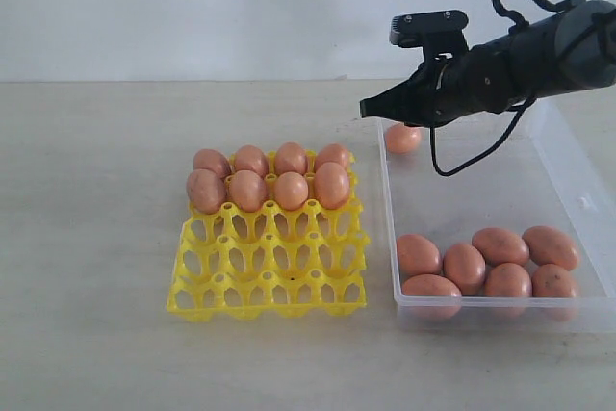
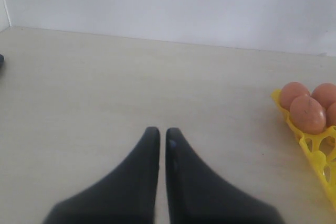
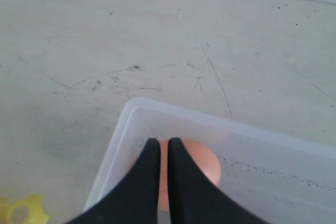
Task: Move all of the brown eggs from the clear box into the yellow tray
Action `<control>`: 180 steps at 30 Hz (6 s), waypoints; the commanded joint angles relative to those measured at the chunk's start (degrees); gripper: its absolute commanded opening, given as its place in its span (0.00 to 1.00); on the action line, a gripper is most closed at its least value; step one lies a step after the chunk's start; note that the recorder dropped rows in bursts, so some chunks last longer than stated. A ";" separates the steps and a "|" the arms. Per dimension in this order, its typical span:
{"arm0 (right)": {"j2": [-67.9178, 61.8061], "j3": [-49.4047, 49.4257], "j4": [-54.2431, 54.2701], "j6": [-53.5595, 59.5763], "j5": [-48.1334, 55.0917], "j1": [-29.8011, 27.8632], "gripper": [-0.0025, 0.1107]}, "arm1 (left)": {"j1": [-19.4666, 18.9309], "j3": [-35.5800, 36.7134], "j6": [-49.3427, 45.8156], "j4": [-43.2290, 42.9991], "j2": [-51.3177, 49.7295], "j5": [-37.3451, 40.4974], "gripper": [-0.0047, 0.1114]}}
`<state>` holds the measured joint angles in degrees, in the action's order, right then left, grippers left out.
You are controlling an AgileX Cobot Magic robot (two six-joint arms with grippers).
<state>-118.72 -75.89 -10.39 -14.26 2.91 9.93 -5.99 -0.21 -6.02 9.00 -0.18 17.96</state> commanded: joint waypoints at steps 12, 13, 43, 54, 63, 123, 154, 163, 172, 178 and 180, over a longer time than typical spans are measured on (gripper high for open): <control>-3.14 -0.21 -0.13 -0.43 -3.34 -0.27 0.02 | -0.16 0.21 -0.23 0.03 0.18 -0.09 0.08; -3.14 -0.21 -0.13 -0.43 -3.34 -0.27 0.02 | -0.16 0.21 -0.23 0.03 0.18 -0.09 0.08; -3.25 -0.21 2.62 1.34 -5.35 -0.08 0.02 | -0.16 0.21 -0.23 0.03 0.18 -0.09 0.08; -6.34 -0.21 2.62 1.10 -7.05 -0.08 0.02 | -0.16 0.21 -0.23 0.03 0.18 -0.09 0.08; -3.95 -0.21 2.62 1.10 -0.49 -0.08 0.02 | -0.16 0.21 -0.23 0.03 0.18 -0.09 0.08; 11.37 7.24 4.65 47.56 40.22 -3.71 0.59 | -0.16 0.21 -0.23 0.03 0.18 -0.09 0.08; 9.34 7.24 8.65 42.04 34.76 -9.39 0.33 | -0.16 0.21 -0.23 0.03 0.18 -0.09 0.08; 9.34 7.24 9.85 43.26 33.35 -9.39 0.59 | -0.16 0.21 -0.23 0.03 0.18 -0.09 0.08; 6.91 7.24 11.39 43.26 32.96 -9.39 0.59 | -0.16 0.21 -0.23 0.03 0.18 -0.09 0.08; 6.02 7.24 12.66 43.26 30.22 -9.39 0.59 | -0.16 0.21 -0.23 0.03 0.18 -0.09 0.08; 6.02 7.24 13.13 43.26 29.25 -9.39 0.59 | -0.16 0.21 -0.23 0.03 0.18 -0.09 0.08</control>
<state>-112.82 -68.81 1.95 28.37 33.94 0.76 -5.99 -0.21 -6.02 9.00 -0.18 17.96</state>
